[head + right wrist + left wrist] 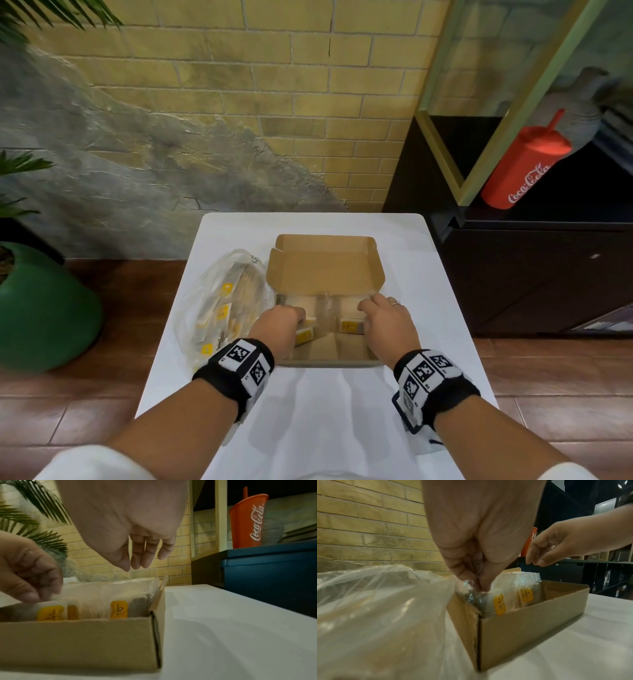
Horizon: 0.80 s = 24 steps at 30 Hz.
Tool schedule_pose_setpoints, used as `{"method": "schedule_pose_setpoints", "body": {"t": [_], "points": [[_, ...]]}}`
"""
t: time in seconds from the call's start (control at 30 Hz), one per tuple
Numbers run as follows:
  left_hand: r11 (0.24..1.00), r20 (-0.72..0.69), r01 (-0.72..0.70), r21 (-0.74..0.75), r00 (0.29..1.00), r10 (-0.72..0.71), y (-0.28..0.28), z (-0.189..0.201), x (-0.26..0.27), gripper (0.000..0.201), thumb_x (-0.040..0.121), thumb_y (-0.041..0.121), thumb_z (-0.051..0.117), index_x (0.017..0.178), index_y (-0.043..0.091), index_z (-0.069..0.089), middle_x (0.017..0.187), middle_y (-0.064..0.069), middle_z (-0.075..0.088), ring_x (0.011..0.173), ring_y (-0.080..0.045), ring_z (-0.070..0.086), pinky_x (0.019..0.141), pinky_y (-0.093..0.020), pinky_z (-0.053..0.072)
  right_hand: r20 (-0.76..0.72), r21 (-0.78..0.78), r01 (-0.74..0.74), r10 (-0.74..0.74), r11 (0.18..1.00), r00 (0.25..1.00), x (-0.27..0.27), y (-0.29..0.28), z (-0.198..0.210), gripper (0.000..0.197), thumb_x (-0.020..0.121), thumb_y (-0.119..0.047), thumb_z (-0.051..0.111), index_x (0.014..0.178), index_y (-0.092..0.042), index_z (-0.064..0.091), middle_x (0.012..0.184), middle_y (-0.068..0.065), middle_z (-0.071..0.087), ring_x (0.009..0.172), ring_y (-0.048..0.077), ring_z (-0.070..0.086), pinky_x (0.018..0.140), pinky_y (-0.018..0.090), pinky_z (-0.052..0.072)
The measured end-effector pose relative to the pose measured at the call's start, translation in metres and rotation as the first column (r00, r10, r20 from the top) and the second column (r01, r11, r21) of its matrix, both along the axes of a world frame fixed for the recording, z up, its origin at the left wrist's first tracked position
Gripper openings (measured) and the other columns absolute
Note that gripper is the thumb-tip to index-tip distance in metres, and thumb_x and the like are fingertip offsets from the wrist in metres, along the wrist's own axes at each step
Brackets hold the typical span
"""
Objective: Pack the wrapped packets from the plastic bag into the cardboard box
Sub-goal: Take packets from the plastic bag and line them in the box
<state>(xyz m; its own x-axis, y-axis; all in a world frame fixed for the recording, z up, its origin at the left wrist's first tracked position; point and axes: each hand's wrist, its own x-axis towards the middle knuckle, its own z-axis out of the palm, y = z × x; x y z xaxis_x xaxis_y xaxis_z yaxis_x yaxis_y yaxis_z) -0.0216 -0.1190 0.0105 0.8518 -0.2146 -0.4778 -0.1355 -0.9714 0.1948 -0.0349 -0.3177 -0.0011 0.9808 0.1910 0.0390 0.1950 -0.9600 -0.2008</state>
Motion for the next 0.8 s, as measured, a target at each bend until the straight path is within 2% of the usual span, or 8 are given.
{"method": "schedule_pose_setpoints", "body": {"t": [0.13,0.23,0.33,0.43,0.57,0.63,0.7,0.8], "points": [[0.993,0.094,-0.021,-0.115,0.995,0.032,0.004,0.004,0.001,0.029,0.081,-0.001,0.049,0.103,0.017,0.058,0.104,-0.007,0.062,0.093,-0.024,0.058,0.07,-0.027,0.041,-0.249,0.224,0.159,-0.101,0.962,0.963,-0.006,0.0,0.001,0.026,0.088,-0.005,0.044,0.099,-0.012,0.067,0.105,0.003,0.064,0.095,0.025,0.057,0.077,0.028,0.044],[0.951,0.065,-0.089,-0.295,0.991,0.113,0.014,0.012,0.003,0.027,0.078,-0.007,0.048,0.078,0.019,0.053,0.082,0.0,0.057,0.076,-0.017,0.053,0.062,-0.021,0.037,-0.454,0.41,0.309,-0.102,0.858,0.885,-0.007,-0.001,0.002,0.023,0.088,-0.008,0.047,0.096,-0.014,0.068,0.099,0.002,0.065,0.089,0.016,0.058,0.069,0.018,0.044],[0.726,-0.089,-0.28,-0.628,0.953,0.29,0.017,0.021,0.004,0.031,0.078,-0.009,0.055,0.067,0.02,0.054,0.068,0.003,0.054,0.064,-0.01,0.049,0.062,-0.019,0.043,-0.585,0.557,0.413,-0.014,0.721,0.811,-0.007,0.002,0.002,0.02,0.087,-0.011,0.059,0.105,-0.014,0.066,0.098,0.0,0.062,0.093,0.014,0.058,0.072,0.012,0.044],[0.533,-0.223,-0.355,-0.768,0.928,0.297,0.016,0.026,0.003,0.028,0.079,-0.01,0.061,0.07,0.016,0.057,0.069,-0.003,0.055,0.065,-0.015,0.052,0.065,-0.027,0.048,-0.596,0.718,0.45,0.135,0.53,0.792,-0.007,0.01,0.006,0.021,0.088,-0.007,0.06,0.108,-0.015,0.061,0.097,0.002,0.062,0.092,0.015,0.059,0.079,0.021,0.046],[0.491,-0.261,-0.368,-0.79,0.926,0.273,0.011,0.025,0.003,0.022,0.08,-0.006,0.065,0.072,0.014,0.058,0.065,0.0,0.056,0.061,-0.011,0.053,0.064,-0.026,0.048,-0.604,0.787,0.551,0.163,0.278,0.78,-0.002,0.019,0.015,0.009,0.09,-0.004,0.057,0.093,-0.012,0.06,0.084,0.003,0.063,0.076,0.013,0.06,0.063,0.018,0.049],[0.502,-0.229,-0.366,-0.784,0.921,0.314,0.01,0.022,0.004,0.022,0.079,-0.004,0.066,0.07,0.014,0.059,0.062,0.001,0.056,0.059,-0.012,0.054,0.065,-0.03,0.049,-0.576,0.791,0.53,0.079,0.304,0.814,0.003,0.018,0.014,0.003,0.089,-0.009,0.059,0.089,-0.011,0.06,0.084,0.007,0.064,0.078,0.019,0.062,0.067,0.031,0.055],[0.554,-0.145,-0.342,-0.759,0.918,0.368,0.013,0.018,0.005,0.024,0.078,-0.003,0.066,0.067,0.017,0.059,0.063,0.0,0.057,0.061,-0.013,0.054,0.065,-0.029,0.049,-0.488,0.745,0.465,-0.084,0.479,0.869,0.007,0.012,0.009,0.012,0.086,-0.017,0.059,0.083,-0.006,0.057,0.087,0.017,0.064,0.082,0.032,0.061,0.079,0.048,0.052],[0.701,-0.003,-0.27,-0.66,0.934,0.356,0.014,0.015,0.005,0.028,0.079,-0.001,0.062,0.063,0.022,0.057,0.064,0.006,0.056,0.061,-0.007,0.051,0.058,-0.011,0.042,-0.355,0.691,0.433,-0.25,0.579,0.901,0.009,-0.001,0.01,0.017,0.091,-0.013,0.05,0.091,0.003,0.054,0.095,0.023,0.063,0.091,0.038,0.059,0.082,0.045,0.049]]}}
